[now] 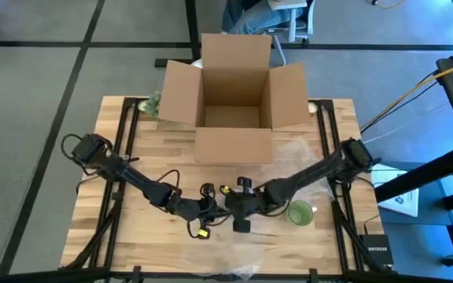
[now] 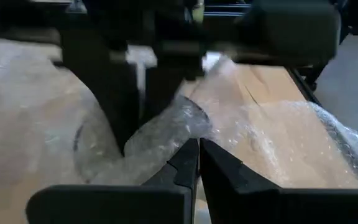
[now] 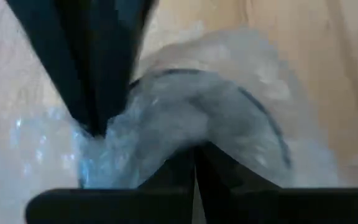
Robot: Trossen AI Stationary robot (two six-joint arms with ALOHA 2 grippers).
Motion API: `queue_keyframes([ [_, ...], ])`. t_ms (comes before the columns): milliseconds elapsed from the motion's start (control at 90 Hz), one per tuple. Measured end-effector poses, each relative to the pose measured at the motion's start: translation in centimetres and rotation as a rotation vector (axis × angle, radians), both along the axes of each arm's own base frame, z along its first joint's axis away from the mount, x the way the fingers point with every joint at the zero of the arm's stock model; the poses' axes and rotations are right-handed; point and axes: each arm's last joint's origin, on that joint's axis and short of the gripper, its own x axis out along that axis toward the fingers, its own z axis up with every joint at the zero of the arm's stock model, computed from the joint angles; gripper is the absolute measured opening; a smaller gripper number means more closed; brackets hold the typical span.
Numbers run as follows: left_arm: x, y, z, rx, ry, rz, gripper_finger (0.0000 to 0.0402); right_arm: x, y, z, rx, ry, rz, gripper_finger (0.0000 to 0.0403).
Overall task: Wrap mug
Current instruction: Wrap the white mug with bubble wrap
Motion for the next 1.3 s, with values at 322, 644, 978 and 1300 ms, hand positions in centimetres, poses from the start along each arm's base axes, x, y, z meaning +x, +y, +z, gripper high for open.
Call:
queue_keyframes([
  [322, -3.6, 0.8, 2.9, -0.005, 0.142, 0.085, 0.0, 0.2, 0.2, 0.0, 0.002, -0.012, 0.029, 0.0],
  [644, -2.8, 1.3, -1.4, -0.019, 0.096, 0.147, 0.0, 0.2, 0.2, 0.1, -0.016, -0.019, 0.046, 0.0],
  [978, 0.2, 2.3, -1.2, -0.021, -0.027, 0.068, 0.0, 0.2, 0.2, 0.1, -0.014, -0.025, 0.047, 0.0],
  [1300, 1.0, 2.3, -2.8, -0.051, -0.021, 0.074, 0.0, 0.5, 0.4, 2.4, -0.022, 0.027, 0.059, 0.0],
])
